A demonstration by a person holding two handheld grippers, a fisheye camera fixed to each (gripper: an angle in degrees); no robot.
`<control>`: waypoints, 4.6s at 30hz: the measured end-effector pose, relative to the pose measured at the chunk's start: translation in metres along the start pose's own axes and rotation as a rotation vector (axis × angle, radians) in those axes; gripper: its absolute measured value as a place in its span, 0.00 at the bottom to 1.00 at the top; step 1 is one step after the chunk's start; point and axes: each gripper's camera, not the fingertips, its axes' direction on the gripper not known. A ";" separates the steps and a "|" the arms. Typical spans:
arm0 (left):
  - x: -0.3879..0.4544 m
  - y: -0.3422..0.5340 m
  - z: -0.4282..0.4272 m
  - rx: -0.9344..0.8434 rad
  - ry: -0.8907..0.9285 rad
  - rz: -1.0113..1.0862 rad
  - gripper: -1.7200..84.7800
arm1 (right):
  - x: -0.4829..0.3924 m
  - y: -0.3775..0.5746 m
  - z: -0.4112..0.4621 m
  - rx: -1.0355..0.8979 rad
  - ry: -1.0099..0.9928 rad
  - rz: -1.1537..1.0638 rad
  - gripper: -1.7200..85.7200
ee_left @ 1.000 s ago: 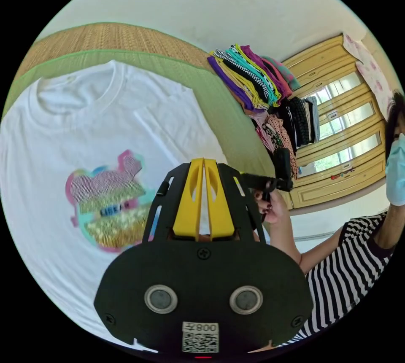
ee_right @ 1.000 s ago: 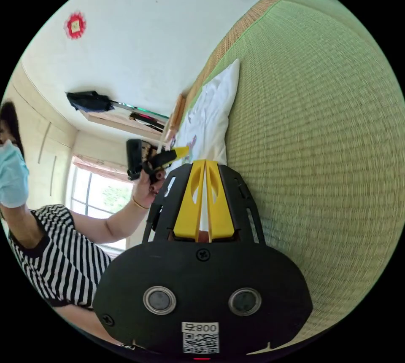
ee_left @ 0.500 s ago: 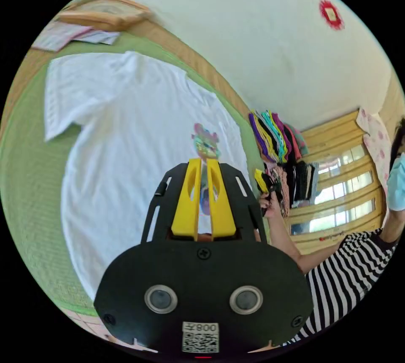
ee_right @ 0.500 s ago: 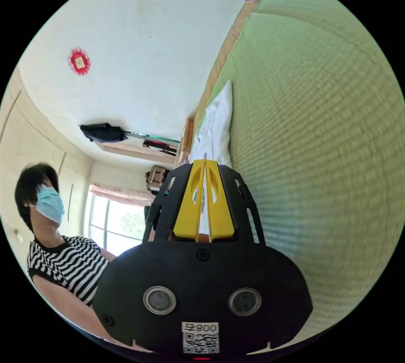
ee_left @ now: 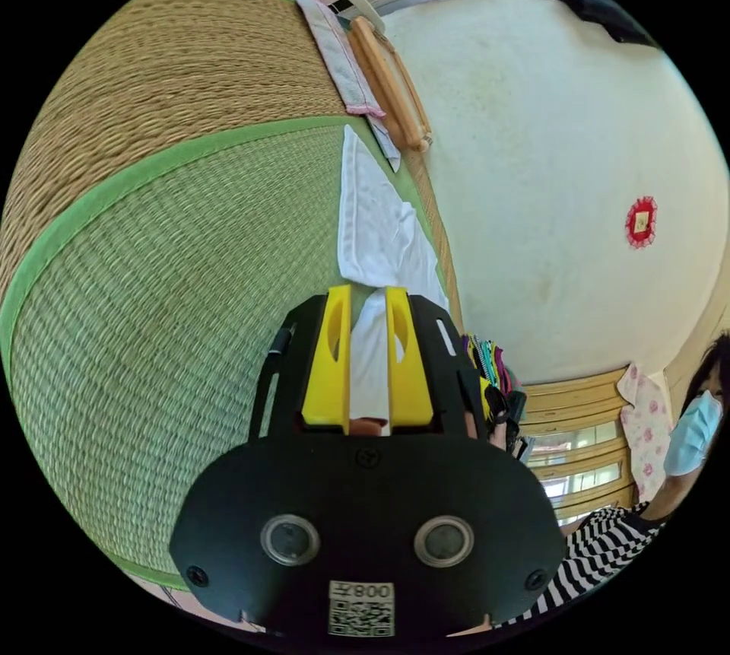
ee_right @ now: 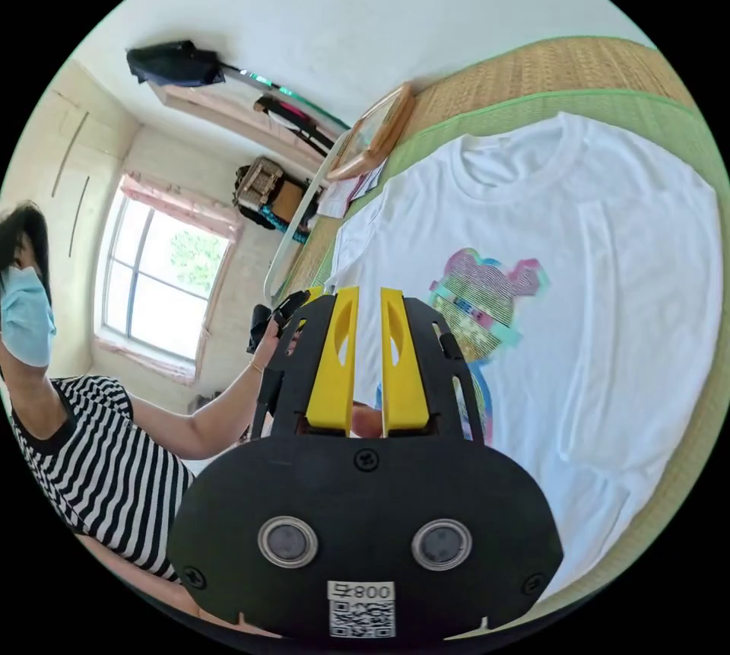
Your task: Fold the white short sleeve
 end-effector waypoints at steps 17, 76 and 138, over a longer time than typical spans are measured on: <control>-0.120 0.100 -0.022 0.180 0.146 -0.016 0.04 | -0.280 -0.238 0.324 -0.361 0.334 -0.449 0.10; 0.021 -0.034 0.155 -0.279 -0.092 0.558 0.04 | 0.155 -0.245 0.172 -0.159 0.126 0.020 0.04; 0.115 -0.356 -0.081 -0.362 -0.339 0.654 0.02 | 0.283 -0.115 -0.268 -0.062 0.624 0.176 0.02</control>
